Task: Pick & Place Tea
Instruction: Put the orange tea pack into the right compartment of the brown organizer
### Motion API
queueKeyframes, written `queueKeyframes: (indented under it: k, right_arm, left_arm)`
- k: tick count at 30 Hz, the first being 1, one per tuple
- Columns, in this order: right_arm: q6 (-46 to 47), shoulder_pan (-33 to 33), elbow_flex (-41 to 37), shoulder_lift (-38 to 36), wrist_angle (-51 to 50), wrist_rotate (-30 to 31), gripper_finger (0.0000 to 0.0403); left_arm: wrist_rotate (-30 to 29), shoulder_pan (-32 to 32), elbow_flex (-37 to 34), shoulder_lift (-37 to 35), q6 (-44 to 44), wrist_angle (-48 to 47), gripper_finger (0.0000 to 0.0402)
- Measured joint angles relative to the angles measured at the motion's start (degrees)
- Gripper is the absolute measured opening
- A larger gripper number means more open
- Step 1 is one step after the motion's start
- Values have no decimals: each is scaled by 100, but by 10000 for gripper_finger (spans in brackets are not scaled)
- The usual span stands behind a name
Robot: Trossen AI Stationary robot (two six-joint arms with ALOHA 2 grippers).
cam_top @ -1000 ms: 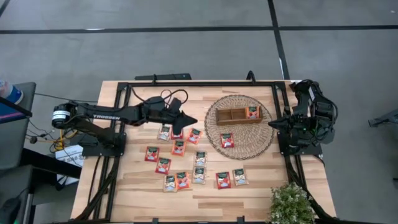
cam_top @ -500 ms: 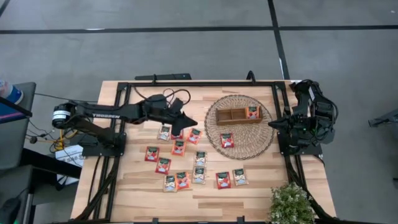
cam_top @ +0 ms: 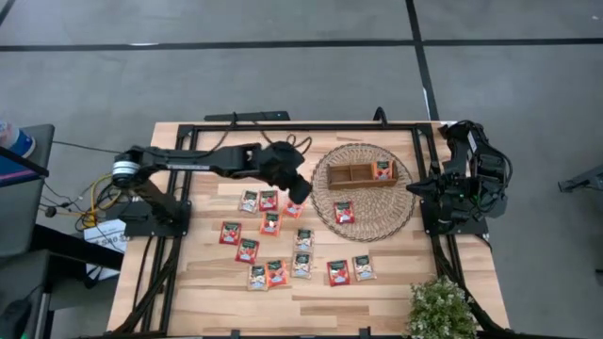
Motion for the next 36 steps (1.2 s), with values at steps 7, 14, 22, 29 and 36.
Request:
queueKeyframes:
  k: [7, 14, 22, 29, 36]
  right_arm:
    - [2, 0, 0, 0, 0, 2, 6]
    - [2, 0, 0, 0, 0, 4, 6]
    - [0, 0, 0, 0, 0, 7, 6]
    - [0, 0, 0, 0, 0, 9, 6]
    - [0, 0, 0, 0, 0, 13, 6]
  left_arm:
    - [12, -77, 147, 643, -437, -22, 0]
    - [-463, -69, 145, 753, -459, -37, 0]
    - [-760, -133, 143, 854, -760, -54, 0]
    - [-342, -143, 139, 1253, -974, -46, 0]
    - [-136, -145, 136, 1375, -1048, 141, 0]
